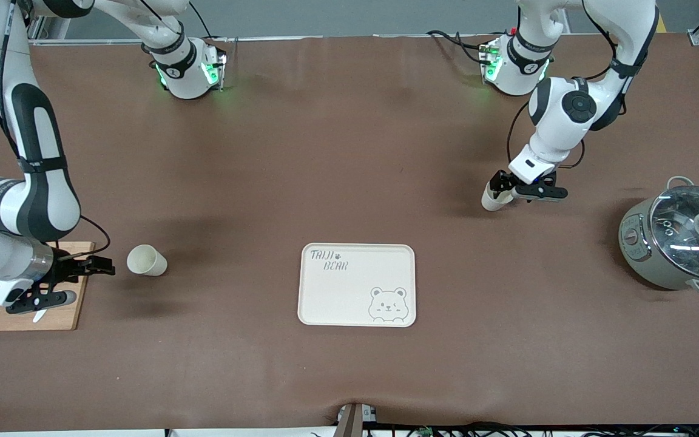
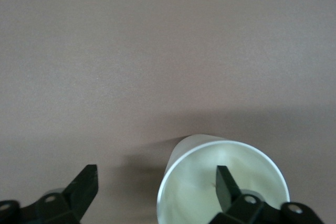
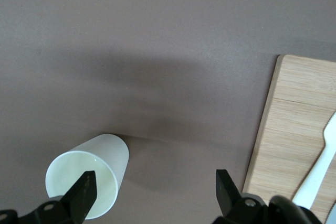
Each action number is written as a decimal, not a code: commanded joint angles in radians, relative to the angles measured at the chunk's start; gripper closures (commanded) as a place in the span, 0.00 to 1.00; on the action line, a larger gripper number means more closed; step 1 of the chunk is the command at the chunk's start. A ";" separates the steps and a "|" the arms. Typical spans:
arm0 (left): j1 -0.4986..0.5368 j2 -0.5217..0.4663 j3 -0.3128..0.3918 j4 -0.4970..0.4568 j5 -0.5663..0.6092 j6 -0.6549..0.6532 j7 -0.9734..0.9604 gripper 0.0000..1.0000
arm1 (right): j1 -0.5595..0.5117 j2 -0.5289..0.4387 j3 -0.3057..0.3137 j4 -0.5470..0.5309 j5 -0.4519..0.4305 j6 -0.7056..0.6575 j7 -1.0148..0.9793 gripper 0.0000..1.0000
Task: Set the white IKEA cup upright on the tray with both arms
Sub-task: 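Close the left gripper on the cup while the right gripper approaches another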
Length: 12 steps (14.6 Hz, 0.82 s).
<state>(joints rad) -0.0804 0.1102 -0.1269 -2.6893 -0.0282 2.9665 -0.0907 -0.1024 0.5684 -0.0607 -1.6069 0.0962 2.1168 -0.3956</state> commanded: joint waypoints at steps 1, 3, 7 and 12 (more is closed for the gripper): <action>-0.007 0.005 -0.013 0.000 -0.006 0.016 -0.024 1.00 | 0.000 -0.012 0.004 -0.028 0.014 0.015 -0.009 0.00; -0.012 -0.001 -0.019 0.003 -0.006 0.016 -0.024 1.00 | 0.000 -0.019 0.016 -0.071 0.016 0.063 -0.009 0.00; -0.012 -0.003 -0.028 0.009 -0.004 0.016 -0.024 1.00 | -0.002 -0.024 0.019 -0.093 0.017 0.072 -0.031 0.00; -0.013 0.005 -0.033 0.051 -0.004 0.016 -0.034 1.00 | 0.000 -0.039 0.022 -0.122 0.017 0.075 -0.032 0.00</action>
<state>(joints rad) -0.0911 0.1104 -0.1518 -2.6646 -0.0282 2.9725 -0.1033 -0.1011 0.5668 -0.0430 -1.6820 0.0969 2.1779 -0.4075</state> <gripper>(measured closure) 0.965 0.000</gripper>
